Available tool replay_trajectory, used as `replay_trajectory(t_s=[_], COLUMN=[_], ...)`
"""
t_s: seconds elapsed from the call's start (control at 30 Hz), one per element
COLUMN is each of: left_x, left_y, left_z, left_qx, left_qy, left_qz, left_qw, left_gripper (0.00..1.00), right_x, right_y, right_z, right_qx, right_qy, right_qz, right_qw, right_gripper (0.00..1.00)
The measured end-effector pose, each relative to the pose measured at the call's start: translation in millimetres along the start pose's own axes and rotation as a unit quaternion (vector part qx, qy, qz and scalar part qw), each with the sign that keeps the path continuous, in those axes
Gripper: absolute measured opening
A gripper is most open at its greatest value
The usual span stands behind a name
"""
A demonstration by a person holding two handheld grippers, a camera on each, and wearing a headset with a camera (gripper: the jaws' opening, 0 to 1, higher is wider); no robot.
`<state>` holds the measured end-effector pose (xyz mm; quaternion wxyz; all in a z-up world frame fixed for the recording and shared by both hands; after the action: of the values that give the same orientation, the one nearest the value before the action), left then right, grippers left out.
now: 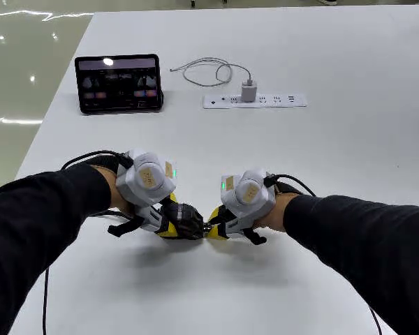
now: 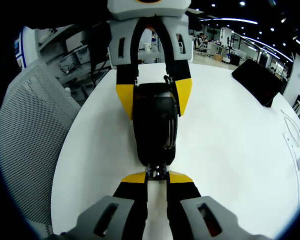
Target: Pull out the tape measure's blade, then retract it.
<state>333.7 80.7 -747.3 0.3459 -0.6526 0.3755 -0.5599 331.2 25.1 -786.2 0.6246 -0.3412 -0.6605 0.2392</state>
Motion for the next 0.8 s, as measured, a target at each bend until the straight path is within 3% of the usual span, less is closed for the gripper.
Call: replay_trajectory(t_s=[0.27,0.47,0.57,0.7,0.8], left_x=[0.6,1.0,0.6,1.4,1.5], left_y=[0.1,0.1,0.2,0.6,0.9], left_z=[0.9,0.7,-0.8,-1.2,-0.4], left_qx=[0.0,0.001,0.001,0.003,0.002], left_qy=[-0.005,-0.006,-0.003,-0.001,-0.004], left_qz=[-0.003,-0.004,-0.002,-0.005,-0.003], left_qw=[1.0,1.0,1.0,1.0,1.0], left_gripper=[0.29,0.29,0.29,0.29,0.29], right_x=[-7.4,-6.9,-5.2,-3.4,-3.0], right_y=[-5.2,-4.3,-4.0,-0.8,-0.2], right_z=[-1.8,-1.1,2.9,2.1,2.1], right_qx=[-0.002,-0.002,0.006,0.008,0.007], right_qy=[0.006,0.022,0.003,0.005,0.02], right_qz=[0.002,0.005,0.004,0.017,0.019], right_qw=[1.0,0.9997,1.0,0.9998,0.9996], right_gripper=[0.08,0.09,0.1,0.12,0.12])
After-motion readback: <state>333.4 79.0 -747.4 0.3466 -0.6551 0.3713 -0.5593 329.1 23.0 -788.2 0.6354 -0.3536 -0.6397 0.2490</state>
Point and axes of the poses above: the centre of the closed fingertips' face, and the gripper's own axes: y roughly forward along the fingers, z roughly to its left, x roughly out of its top, the point moved 1 cm from there along -y, roughly backward along the fingers, and after that the axes turned 10 degrees about -x, right-handed, at the moved point
